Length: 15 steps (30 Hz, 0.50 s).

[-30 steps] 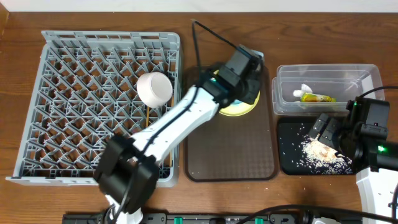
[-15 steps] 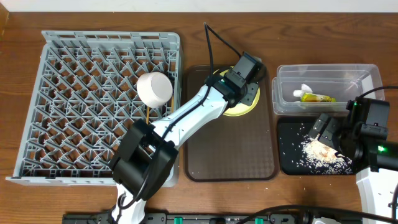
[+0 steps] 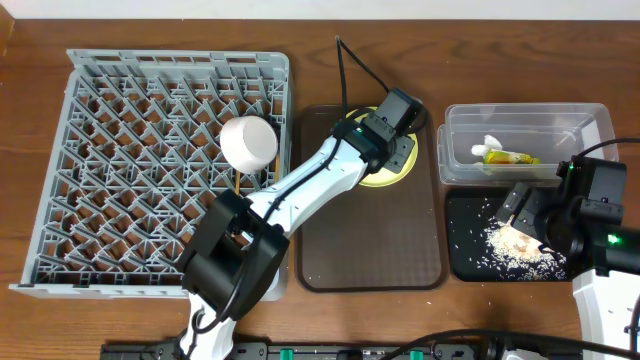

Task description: Sort waste into correct bins and load items into the dishwasher

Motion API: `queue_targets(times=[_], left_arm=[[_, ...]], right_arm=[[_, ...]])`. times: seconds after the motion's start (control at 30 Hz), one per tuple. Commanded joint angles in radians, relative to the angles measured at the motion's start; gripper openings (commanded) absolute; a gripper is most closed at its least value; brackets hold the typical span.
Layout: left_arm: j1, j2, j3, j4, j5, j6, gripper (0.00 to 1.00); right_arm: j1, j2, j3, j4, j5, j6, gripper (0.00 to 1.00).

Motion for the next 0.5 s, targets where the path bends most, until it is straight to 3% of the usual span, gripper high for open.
queue_targets(times=[0.0,0.2,0.43,0.47], left_arm=[[0.003,0.034,-0.005,-0.013,-0.067,0.025,0.36],[0.003,0.037,-0.005,-0.017,-0.087,0.032,0.36],[0.003,0.037,-0.004,-0.018,-0.088,0.091,0.08],[0.003,0.033,-0.004,-0.018,-0.088,0.103,0.08]], right_arm=[[-0.008,-0.005,0.009,-0.001,0.003,0.005,0.99],[-0.008,-0.005,0.009,-0.001,0.003,0.005,0.99],[-0.008,-0.005,0.009,-0.001,0.003,0.005,0.99],[-0.008,-0.005,0.009,-0.001,0.003,0.005,0.99]])
